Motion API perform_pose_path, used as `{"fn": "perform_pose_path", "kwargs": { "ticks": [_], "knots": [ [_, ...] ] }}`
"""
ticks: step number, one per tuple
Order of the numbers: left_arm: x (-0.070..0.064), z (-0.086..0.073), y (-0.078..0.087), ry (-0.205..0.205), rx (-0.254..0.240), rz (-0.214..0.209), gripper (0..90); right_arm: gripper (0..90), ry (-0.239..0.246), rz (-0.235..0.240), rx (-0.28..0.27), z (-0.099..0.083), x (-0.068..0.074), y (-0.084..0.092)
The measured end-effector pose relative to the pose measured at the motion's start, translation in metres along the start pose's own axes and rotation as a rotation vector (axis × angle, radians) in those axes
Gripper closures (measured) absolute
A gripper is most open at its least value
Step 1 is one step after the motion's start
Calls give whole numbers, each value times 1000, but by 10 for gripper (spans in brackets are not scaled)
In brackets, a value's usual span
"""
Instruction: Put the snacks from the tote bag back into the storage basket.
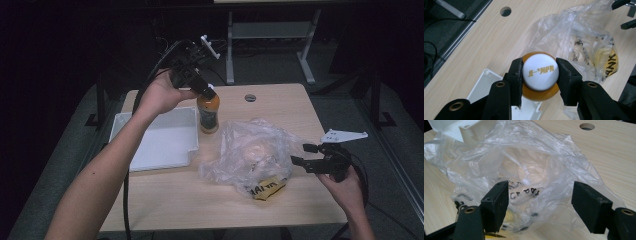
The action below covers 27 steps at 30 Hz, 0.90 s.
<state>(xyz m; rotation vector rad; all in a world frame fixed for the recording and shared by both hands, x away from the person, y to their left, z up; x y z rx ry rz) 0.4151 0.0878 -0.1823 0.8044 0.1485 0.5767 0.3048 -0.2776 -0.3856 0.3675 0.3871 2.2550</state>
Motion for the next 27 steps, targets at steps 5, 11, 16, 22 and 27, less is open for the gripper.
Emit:
{"fn": "perform_pose_path", "kwargs": {
  "ticks": [5, 11, 16, 22, 27],
  "knots": [
    [5, -7, 7, 4, 8, 11, 596, 296, 3, 0, 4, 0, 1, -1],
    [9, -16, 13, 19, 9, 25, 596, 295, 1, -4, 7, 1, 2, -1],
    [13, -23, 16, 40, 7, 25, 596, 296, 2, -3, 6, 1, 3, -1],
    [15, -30, 18, 45, 10, 38, 596, 297, 12, -4, -1, 2, 3, -1],
    [19, -35, 21, 64, 9, 47, 596, 297, 10, -4, 0, 2, 3, -1]
  ]
}}
Point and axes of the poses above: each handheld gripper's, and its own axes: y roughly backward along the jaws, z roughly out of its top, x roughly to its left, the point moved 1 cm from there along -y, roughly forward along the jaws, and after that the axes turned 14 degrees about -x, right-handed, at the moved point
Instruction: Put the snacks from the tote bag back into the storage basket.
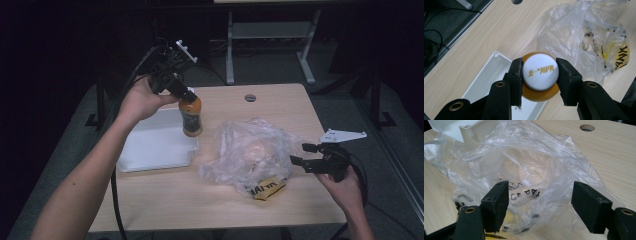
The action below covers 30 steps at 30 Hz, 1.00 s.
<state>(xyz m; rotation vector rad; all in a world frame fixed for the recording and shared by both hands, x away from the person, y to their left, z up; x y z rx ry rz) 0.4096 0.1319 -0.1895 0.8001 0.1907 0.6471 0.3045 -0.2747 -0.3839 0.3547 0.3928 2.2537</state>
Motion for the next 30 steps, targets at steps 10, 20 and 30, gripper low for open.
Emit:
{"fn": "perform_pose_path", "kwargs": {
  "ticks": [10, 20, 30],
  "knots": [
    [6, -12, 1, 18, 13, 19, 596, 297, 6, 3, 1, 2, 2, -2],
    [10, -24, -6, 41, 39, 35, 596, 296, 5, -1, -3, 2, 1, 0],
    [13, -33, -11, 51, 56, 45, 596, 293, 12, -2, -7, 3, 3, 0]
  ]
}}
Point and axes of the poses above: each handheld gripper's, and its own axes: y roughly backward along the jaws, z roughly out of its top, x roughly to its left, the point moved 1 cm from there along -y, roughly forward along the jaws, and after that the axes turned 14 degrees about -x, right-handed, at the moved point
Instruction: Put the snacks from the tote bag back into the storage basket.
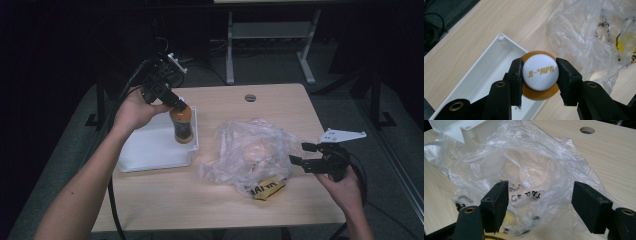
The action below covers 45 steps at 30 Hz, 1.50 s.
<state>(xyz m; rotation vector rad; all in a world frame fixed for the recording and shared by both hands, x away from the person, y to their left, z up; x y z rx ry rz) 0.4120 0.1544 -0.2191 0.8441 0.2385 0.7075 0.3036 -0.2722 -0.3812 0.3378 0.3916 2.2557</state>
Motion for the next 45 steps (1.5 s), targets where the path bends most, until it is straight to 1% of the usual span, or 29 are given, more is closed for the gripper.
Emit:
{"fn": "perform_pose_path", "kwargs": {
  "ticks": [1, 2, 6, 8, 9, 10, 11, 13, 14, 17, 19, 20, 21, 25, 28, 30, 31, 33, 34, 36, 37, 38, 40, 42, 45],
  "knots": [
    [1, -1, -1, 0, 5, 0, 596, 292, 1, 0, 0, 0, 0, 0],
    [1, -3, -2, 9, 5, 2, 596, 292, 4, 1, -2, 0, 0, 0],
    [4, -8, -6, 13, 17, 8, 596, 292, -1, -2, 0, 0, -1, 1],
    [4, -10, -9, 27, 18, 7, 596, 292, -3, -1, 0, 0, -1, 1],
    [4, -11, -9, 17, 25, 6, 596, 292, -3, -2, 0, 0, -1, 1],
    [3, -12, -11, 26, 18, 9, 596, 292, -2, -1, 1, 0, -1, 1],
    [4, -12, -11, 17, 25, 8, 596, 292, -2, 0, 0, -1, -1, 1],
    [4, -14, -13, 31, 19, 10, 596, 292, -2, 2, -2, -1, -2, 1],
    [4, -15, -13, 30, 15, 13, 596, 292, -5, 1, -2, -1, -2, 1],
    [5, -17, -16, 29, 19, 14, 596, 292, 1, -2, -7, 0, -2, 2],
    [5, -19, -18, 39, 22, 16, 595, 292, 1, -2, -11, 0, -2, 3],
    [5, -19, -18, 35, 28, 17, 596, 292, 1, -3, -12, 0, -2, 3],
    [5, -20, -19, 32, 23, 20, 596, 292, 1, -3, -11, -1, -2, 3],
    [5, -22, -21, 42, 17, 22, 596, 292, -2, -3, -9, -1, -2, 3],
    [5, -23, -23, 36, 29, 19, 596, 291, 2, -2, -6, -1, -2, 2],
    [5, -25, -25, 48, 20, 23, 596, 292, 3, -3, -8, -1, -2, 3],
    [5, -25, -25, 51, 23, 24, 596, 292, 2, -3, -10, -1, -2, 3],
    [4, -27, -27, 48, 21, 26, 596, 292, 0, -4, -11, 0, -2, 3],
    [4, -27, -28, 48, 28, 26, 596, 291, -1, -5, -11, -1, -2, 4],
    [3, -28, -31, 45, 24, 32, 596, 292, -2, -5, -9, -1, -2, 4],
    [3, -28, -32, 37, 31, 33, 596, 292, -3, -5, -9, -1, -2, 4],
    [3, -28, -33, 37, 26, 34, 596, 292, -3, -5, -10, -1, -2, 4],
    [3, -29, -35, 42, 37, 29, 596, 291, -3, -5, -10, 0, -2, 4],
    [3, -31, -38, 49, 33, 26, 596, 291, -3, -5, -12, 0, -2, 4],
    [3, -33, -41, 45, 37, 29, 596, 291, -5, -4, -12, -1, -2, 4]
  ]
}}
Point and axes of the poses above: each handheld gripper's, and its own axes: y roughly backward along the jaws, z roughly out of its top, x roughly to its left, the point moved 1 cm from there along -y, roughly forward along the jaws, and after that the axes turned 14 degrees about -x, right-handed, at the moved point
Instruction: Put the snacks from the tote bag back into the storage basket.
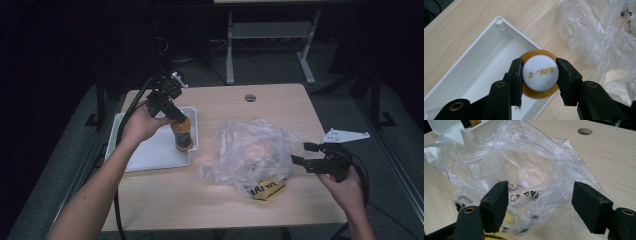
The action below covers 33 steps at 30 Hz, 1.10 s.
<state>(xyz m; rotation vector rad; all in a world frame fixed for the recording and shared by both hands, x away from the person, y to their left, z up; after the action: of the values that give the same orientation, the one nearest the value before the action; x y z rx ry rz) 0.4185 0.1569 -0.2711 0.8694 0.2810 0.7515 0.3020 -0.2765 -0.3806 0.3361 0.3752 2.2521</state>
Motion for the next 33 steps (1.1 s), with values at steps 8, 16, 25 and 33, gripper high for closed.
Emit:
{"fn": "perform_pose_path", "kwargs": {
  "ticks": [8, 16, 25, 33],
  "knots": [
    [-2, -3, -5, 6, 11, -14, 596, 291, 0, -2, -2, 0, 0, 0],
    [-2, -8, -10, 10, 20, -16, 596, 291, 0, -1, -1, 0, 0, 0],
    [-2, -11, -16, 17, 29, -17, 596, 291, -1, -1, -1, 0, 0, 0],
    [-4, -14, -23, 16, 37, -19, 596, 291, 1, -1, -4, 0, -1, 1]
  ]
}}
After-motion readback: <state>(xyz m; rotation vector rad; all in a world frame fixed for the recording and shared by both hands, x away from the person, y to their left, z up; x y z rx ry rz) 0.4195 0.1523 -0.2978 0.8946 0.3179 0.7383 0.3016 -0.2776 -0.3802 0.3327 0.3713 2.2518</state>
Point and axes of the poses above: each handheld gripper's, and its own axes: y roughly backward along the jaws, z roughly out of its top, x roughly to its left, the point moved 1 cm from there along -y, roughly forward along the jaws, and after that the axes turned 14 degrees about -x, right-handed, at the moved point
